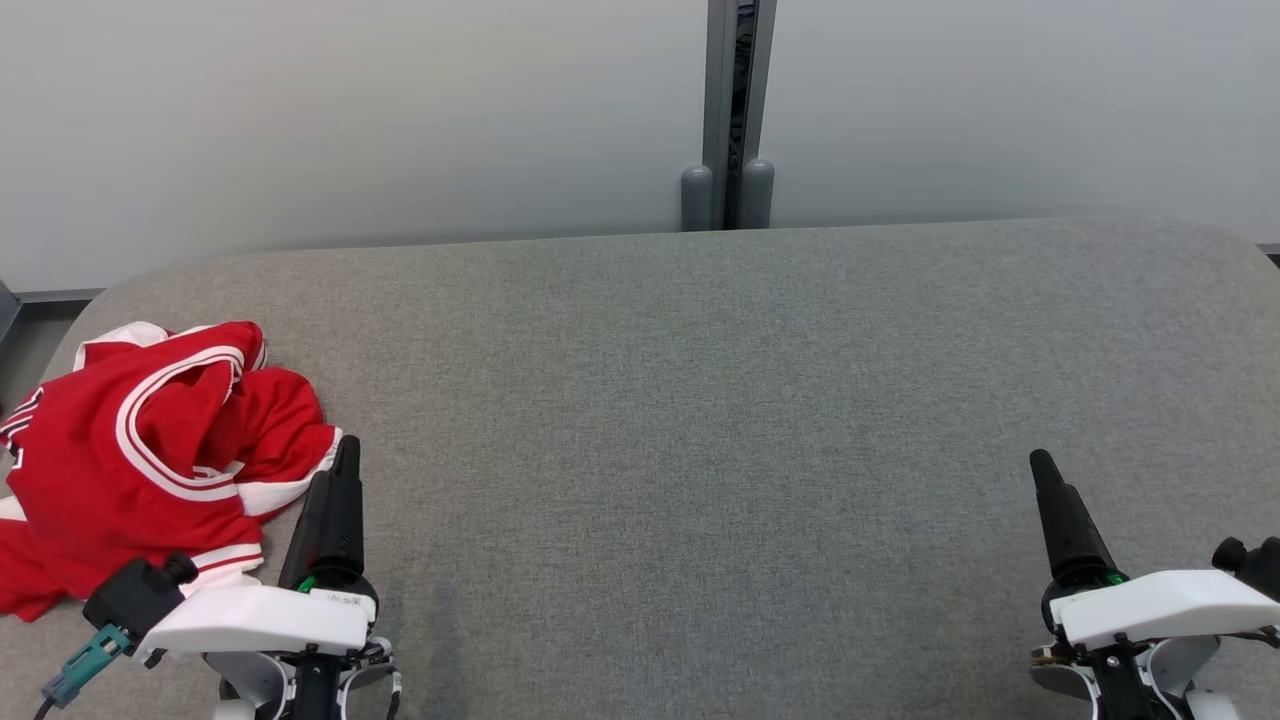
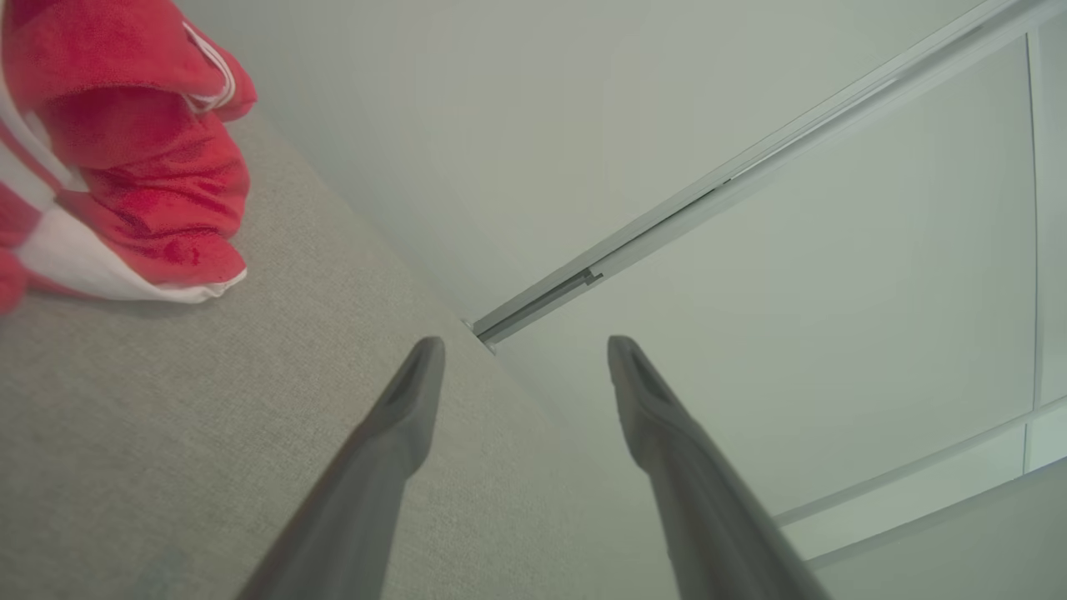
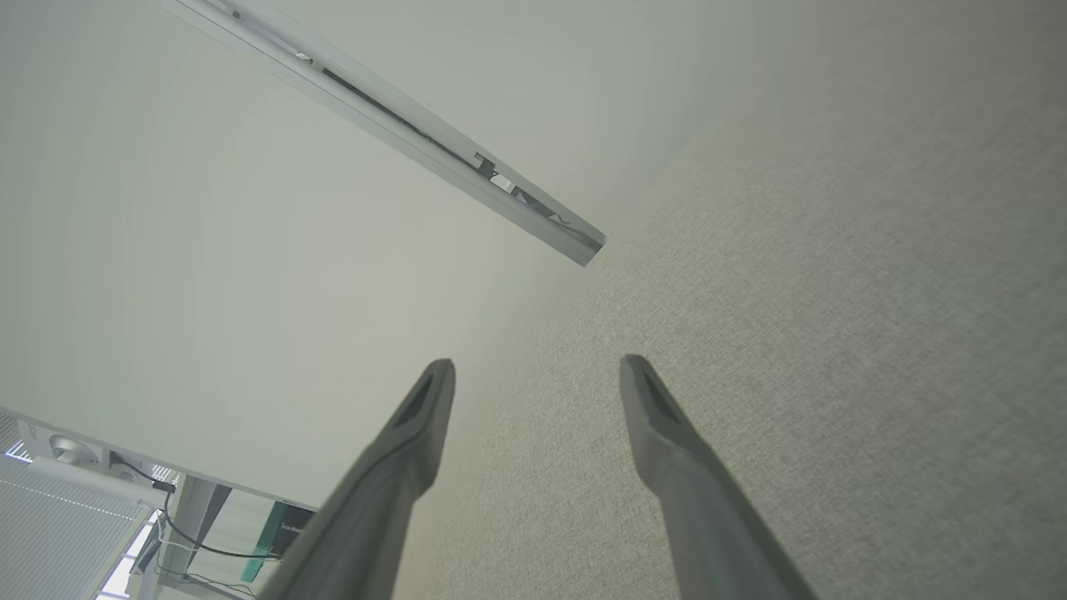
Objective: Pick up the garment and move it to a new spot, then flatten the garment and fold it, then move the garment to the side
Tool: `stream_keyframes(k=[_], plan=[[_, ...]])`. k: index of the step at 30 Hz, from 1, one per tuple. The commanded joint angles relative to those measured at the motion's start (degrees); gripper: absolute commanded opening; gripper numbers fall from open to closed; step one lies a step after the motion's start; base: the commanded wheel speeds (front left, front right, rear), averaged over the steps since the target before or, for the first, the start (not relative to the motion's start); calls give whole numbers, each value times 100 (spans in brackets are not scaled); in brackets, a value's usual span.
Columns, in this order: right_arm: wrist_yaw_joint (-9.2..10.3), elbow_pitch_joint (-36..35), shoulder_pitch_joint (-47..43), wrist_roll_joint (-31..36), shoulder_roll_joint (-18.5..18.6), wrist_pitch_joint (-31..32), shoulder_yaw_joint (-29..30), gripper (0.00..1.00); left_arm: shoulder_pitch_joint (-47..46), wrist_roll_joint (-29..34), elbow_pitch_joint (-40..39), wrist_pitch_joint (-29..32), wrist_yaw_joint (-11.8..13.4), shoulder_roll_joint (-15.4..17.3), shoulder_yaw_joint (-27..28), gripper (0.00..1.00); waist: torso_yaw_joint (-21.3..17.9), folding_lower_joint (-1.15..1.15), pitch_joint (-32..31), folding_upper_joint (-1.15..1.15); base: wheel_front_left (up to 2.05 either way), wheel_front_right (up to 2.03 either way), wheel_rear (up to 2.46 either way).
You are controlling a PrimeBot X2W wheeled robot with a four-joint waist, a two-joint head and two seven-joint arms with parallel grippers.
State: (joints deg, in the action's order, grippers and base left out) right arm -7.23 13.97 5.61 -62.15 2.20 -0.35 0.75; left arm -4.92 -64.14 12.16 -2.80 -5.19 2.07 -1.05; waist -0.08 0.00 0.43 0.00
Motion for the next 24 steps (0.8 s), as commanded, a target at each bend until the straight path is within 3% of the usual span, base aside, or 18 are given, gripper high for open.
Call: stream_keyframes(k=[1,12,24], plan=[[-26,-134,157,322,60,-94,-84,100,-135,311,-162,-62,68,45,-46,100,1,0,2,0,0,0,0],[-29,-299,145,1319,126,-355,-411,100,-64,1348,-199,-283,433,53,-255,100,0,0,-27,0,0,0,0],[-31,-361,141,2024,147,-566,-622,100,-48,2271,-175,-456,582,60,-467,100,-10,0,-32,0,0,0,0]])
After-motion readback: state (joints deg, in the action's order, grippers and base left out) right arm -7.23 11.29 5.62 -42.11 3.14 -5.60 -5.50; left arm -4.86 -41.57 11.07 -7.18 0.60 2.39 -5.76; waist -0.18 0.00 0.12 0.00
